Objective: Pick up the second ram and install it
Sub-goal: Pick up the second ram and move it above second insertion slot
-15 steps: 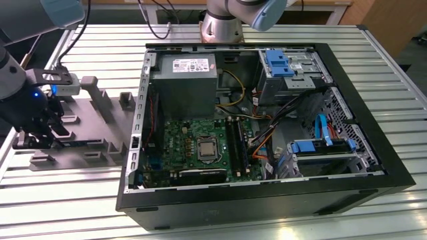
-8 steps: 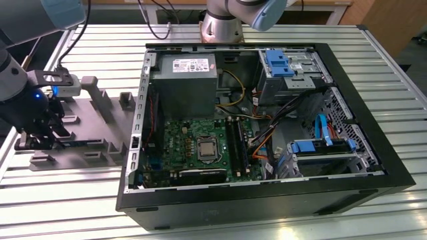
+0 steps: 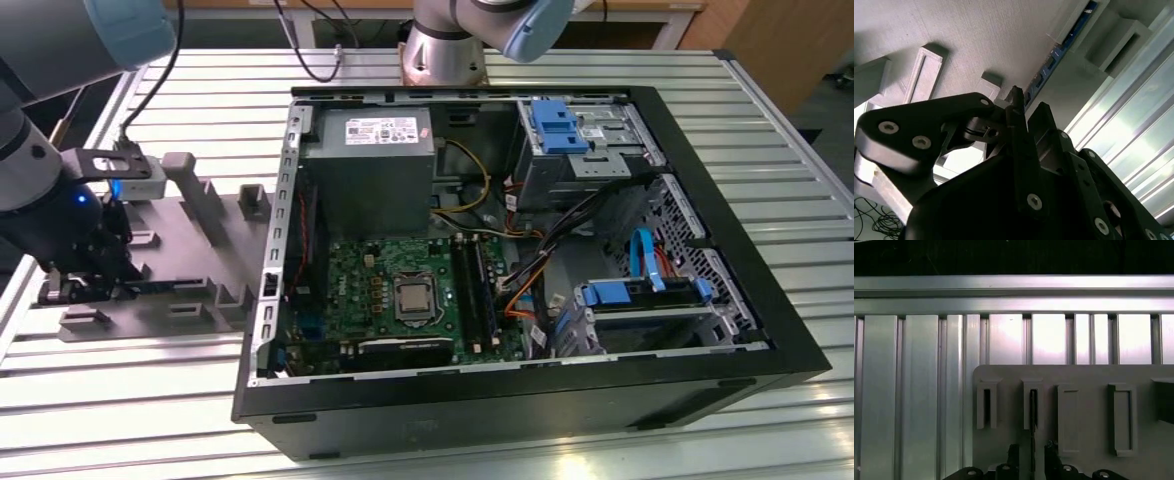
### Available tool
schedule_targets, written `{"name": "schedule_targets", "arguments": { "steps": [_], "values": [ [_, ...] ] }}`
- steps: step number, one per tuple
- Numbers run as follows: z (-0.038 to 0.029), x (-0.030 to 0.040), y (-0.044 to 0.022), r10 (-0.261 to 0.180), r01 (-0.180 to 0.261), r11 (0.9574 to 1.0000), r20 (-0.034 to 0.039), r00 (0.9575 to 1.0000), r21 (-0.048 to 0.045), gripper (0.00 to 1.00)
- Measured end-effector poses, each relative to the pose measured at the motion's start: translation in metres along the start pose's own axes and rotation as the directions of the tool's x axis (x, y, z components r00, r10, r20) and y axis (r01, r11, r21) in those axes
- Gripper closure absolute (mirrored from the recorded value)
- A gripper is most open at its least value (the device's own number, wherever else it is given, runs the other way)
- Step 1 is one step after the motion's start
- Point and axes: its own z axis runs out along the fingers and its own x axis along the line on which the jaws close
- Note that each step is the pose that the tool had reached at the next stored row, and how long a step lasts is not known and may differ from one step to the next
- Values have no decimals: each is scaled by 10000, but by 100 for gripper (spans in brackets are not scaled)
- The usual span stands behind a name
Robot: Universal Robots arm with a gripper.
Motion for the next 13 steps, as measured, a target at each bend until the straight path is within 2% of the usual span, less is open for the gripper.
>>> {"name": "schedule_targets", "arguments": {
  "steps": [1,2,7,8,12,13],
  "values": [
    [1,0,0,0,0,10000,0,10000,0,62],
    [2,0,0,0,0,10000,1,10000,2,69],
    [8,0,0,0,0,10000,2,10000,3,70],
    [11,0,0,0,0,10000,3,10000,5,77],
    [19,0,0,0,0,10000,1,10000,14,79],
    [20,0,0,0,0,10000,1,10000,15,85]
  ]
}}
